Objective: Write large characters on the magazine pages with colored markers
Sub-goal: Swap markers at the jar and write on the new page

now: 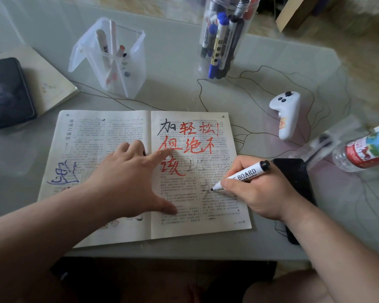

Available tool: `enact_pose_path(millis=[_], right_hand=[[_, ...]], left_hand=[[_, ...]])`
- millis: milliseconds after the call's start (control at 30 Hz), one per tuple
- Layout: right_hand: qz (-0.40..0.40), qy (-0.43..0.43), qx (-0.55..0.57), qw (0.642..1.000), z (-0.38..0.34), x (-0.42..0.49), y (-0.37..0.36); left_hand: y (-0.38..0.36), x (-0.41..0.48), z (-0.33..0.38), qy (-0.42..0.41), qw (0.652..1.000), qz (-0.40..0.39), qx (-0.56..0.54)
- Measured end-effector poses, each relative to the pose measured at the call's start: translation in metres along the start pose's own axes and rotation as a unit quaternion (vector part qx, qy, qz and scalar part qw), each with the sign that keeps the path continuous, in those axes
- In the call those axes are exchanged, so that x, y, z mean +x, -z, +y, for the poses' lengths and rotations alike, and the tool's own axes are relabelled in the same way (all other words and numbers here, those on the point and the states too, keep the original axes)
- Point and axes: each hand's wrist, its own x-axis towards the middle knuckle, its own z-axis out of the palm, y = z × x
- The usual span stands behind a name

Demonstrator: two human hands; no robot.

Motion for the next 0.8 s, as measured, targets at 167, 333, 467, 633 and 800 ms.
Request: enact_pose_path(millis=[167,333,467,633,800], right_hand=[[-0.004,0.003,-0.031,1.0,-0.002,0.0,-0.003],[0.004,-0.007,-0.034,0.999,-0.004,0.0,-0.006],[0.014,-0.015,-0.044,0.999,-0.003,0.0,-0.007],[0.018,-0.019,-0.042,0.999,0.001,0.002,-0.001],[0.06,-0.006,0.049,0.997,0.007,0.002,0.013]], left_hand=[[0.0,0.0,0.001,0.001,1.0,-0.002,-0.003],[0.0,0.0,0.001,0.0,1.0,0.0,-0.002],[0.0,0.0,0.001,0.001,1.0,0.001,-0.004],[0.0,-0.001,0.001,0.005,1.0,-0.003,-0.004],[0.0,0.0,0.001,0.002,1.0,0.001,-0.002]])
